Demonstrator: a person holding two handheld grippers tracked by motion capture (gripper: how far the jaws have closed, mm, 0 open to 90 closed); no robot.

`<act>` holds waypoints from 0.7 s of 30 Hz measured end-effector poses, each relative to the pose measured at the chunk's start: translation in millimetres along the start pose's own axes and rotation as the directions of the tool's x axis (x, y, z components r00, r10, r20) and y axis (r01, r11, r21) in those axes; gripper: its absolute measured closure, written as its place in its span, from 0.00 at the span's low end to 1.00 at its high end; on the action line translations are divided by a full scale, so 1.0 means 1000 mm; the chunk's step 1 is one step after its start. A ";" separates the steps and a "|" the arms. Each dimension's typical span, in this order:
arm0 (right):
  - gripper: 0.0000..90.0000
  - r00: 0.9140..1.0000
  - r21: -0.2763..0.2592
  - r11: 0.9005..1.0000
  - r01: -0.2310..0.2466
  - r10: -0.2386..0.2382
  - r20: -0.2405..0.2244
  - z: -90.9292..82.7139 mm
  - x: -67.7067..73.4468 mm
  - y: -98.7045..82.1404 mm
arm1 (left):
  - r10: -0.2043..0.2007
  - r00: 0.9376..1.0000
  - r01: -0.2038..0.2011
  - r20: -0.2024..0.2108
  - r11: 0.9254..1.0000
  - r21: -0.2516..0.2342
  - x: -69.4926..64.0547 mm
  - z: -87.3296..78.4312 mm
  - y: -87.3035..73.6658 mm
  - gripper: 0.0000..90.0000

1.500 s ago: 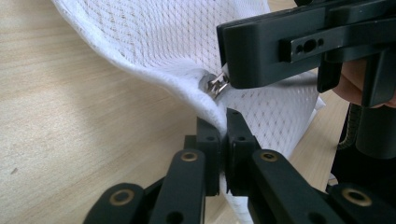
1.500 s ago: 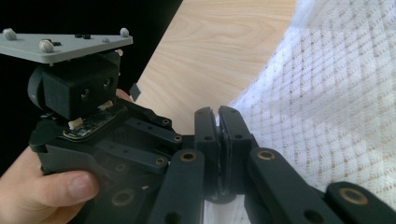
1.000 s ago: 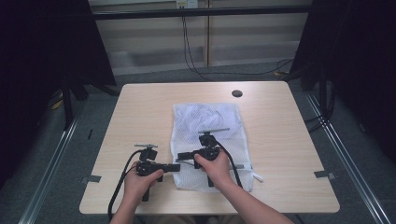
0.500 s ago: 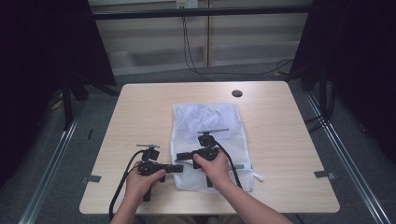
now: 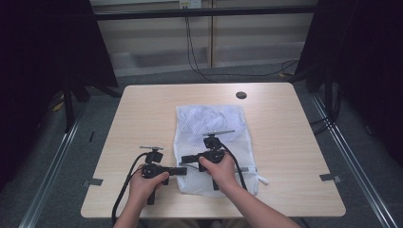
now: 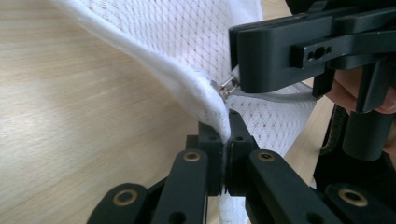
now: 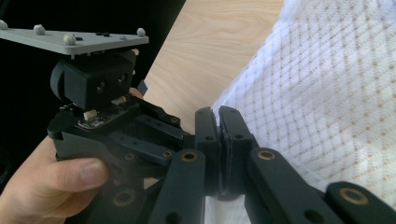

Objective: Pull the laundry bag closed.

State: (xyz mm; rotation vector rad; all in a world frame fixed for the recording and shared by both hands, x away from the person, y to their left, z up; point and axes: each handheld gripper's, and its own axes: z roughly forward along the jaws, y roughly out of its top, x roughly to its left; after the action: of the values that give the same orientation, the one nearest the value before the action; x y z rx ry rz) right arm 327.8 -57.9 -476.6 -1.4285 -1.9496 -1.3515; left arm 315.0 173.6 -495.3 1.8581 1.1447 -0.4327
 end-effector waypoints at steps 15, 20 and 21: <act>0.97 1.000 0.001 1.000 0.004 -0.004 -0.017 -0.010 -0.007 -0.004 | -0.033 0.999 0.033 0.009 0.999 -0.008 -0.003 0.000 0.000 0.98; 0.97 1.000 -0.003 1.000 0.010 -0.010 -0.008 -0.013 -0.010 -0.005 | -0.039 0.999 0.039 0.003 0.999 -0.015 -0.002 -0.004 0.000 0.98; 0.97 1.000 -0.003 1.000 0.003 -0.003 -0.006 -0.015 -0.011 -0.006 | -0.037 0.999 0.037 0.008 0.999 -0.013 -0.002 -0.004 0.000 0.98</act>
State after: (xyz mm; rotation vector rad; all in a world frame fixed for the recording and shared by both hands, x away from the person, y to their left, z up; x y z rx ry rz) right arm 324.0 -76.5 -480.6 -1.4220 -1.9470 -1.3592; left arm 314.0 176.1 -491.6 1.8247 1.1757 -0.4512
